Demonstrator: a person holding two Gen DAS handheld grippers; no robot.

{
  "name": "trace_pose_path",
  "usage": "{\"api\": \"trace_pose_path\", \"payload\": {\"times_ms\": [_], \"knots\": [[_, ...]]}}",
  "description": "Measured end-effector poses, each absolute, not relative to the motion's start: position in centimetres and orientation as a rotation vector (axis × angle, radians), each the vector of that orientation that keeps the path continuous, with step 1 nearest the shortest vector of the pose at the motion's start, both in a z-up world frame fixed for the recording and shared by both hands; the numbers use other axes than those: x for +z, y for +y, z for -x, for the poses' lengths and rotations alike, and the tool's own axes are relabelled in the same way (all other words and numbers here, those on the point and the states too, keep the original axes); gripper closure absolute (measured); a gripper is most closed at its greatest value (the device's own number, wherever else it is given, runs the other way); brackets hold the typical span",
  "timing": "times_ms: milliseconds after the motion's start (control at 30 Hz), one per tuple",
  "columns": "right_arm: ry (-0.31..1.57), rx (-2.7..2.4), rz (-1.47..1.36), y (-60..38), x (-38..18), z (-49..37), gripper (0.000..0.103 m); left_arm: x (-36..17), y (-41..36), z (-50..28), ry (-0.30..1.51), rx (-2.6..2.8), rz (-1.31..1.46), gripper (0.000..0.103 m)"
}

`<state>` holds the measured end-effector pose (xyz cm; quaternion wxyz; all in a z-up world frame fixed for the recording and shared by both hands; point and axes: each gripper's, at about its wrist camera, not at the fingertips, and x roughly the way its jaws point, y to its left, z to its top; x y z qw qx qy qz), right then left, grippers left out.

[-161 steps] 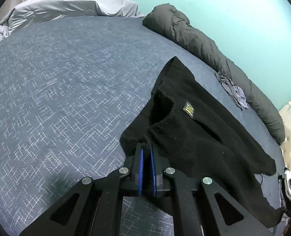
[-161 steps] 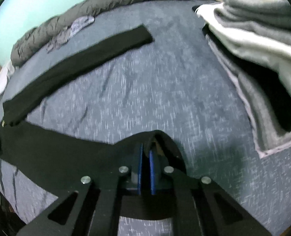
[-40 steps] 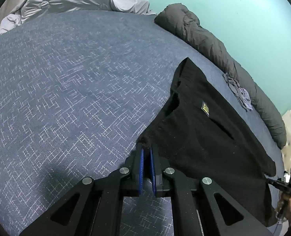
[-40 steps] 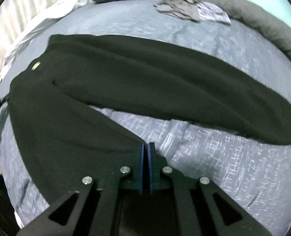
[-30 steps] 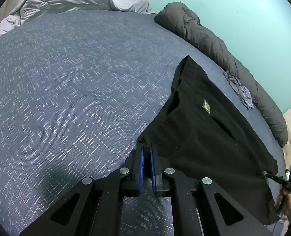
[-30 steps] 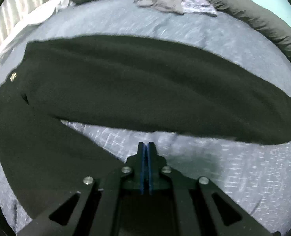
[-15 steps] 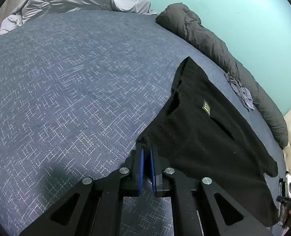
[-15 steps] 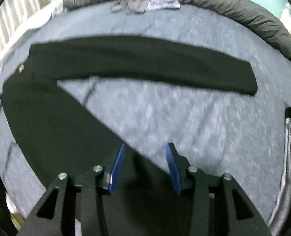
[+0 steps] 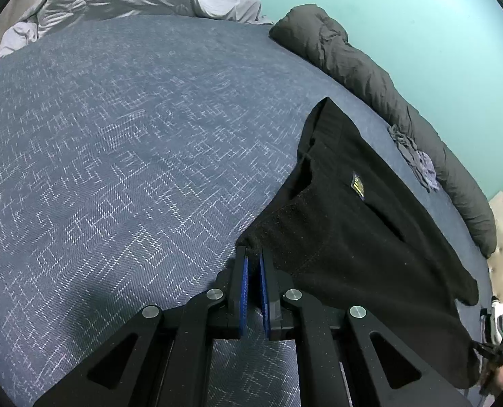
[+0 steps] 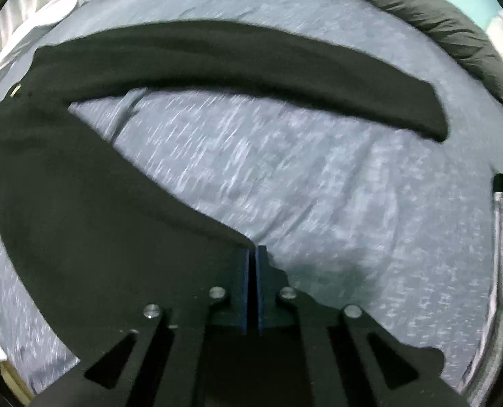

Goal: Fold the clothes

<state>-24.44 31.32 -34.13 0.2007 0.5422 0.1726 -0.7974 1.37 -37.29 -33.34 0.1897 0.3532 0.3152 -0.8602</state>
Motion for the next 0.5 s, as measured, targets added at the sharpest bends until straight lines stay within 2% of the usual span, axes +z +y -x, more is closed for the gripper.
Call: {"api": "trace_pose_path", "payload": {"times_ms": [167, 233, 300, 367, 433, 500], "knots": [[0.427, -2.305, -1.537, 31.3, -34.2, 25.4, 0.099, -33.3, -37.0, -1.6, 0.875, -2.422, -0.989, 0.096], [0.403, -2.333, -1.562, 31.8, -34.2, 25.6, 0.091, -33.3, -37.0, -1.7, 0.878, -2.420, -0.991, 0.096], [0.356, -2.407, -1.563, 33.2, -33.4, 25.4, 0.090, -33.3, -37.0, -1.6, 0.873, -2.420, -0.994, 0.096], [0.272, -2.482, -1.554, 35.6, -32.1, 24.9, 0.082, -33.2, -36.8, -1.5, 0.867, -2.418, -0.998, 0.096], [0.180, -2.498, -1.568, 37.5, -31.9, 23.6, 0.066, -33.1, -36.7, -1.4, 0.873, -2.412, -1.002, 0.096], [0.088, -2.509, -1.582, 39.5, -31.8, 22.2, 0.061, -32.9, -36.7, -1.3, 0.888, -2.400, -1.004, 0.095]]}}
